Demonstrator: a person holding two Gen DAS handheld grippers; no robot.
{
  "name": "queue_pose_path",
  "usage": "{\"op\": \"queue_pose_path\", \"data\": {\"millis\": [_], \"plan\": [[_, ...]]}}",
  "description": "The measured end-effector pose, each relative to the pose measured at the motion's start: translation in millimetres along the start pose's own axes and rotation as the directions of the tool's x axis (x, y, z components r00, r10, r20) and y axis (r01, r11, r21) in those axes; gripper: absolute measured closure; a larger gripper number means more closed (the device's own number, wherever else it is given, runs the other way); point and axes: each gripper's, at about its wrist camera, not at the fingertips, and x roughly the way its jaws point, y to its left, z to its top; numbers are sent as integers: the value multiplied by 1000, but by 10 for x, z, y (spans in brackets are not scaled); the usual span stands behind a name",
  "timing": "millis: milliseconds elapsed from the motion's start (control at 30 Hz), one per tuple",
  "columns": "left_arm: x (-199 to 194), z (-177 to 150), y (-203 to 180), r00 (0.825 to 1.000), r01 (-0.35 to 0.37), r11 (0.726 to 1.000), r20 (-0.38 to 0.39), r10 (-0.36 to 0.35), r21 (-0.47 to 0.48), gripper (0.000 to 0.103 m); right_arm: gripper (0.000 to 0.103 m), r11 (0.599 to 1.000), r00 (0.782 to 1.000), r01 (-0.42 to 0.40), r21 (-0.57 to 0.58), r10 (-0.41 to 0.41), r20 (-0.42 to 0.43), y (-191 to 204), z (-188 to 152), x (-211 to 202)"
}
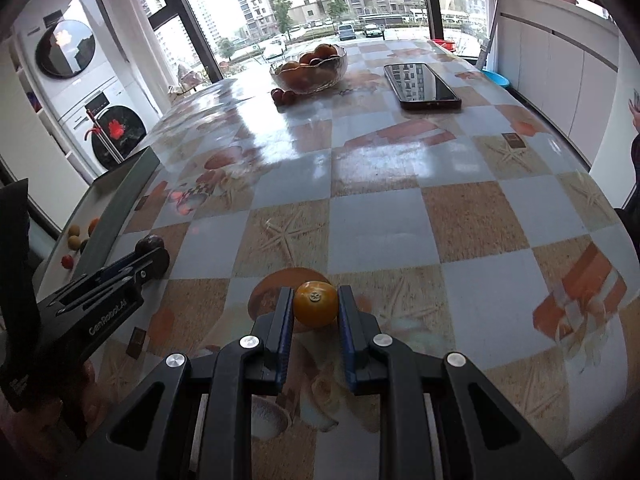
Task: Organize fruits
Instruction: 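Grasp the mandarin with the right gripper while the left grasps a dark plum, then carry the mandarin and dark plum over the grey tray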
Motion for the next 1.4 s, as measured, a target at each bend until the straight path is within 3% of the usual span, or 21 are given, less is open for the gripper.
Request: {"op": "queue_pose_path", "data": {"millis": [1167,1400], "plan": [[-13,-15,-10,1000,-11,1000,-3,11,9,74,80,997,999,17,-73,-19,-35,50,92,62],[-31,12,65,998,33,999,-50,-33,-8,74,80,1000,998,-14,-28,13,-58,-20,109,26]]}}
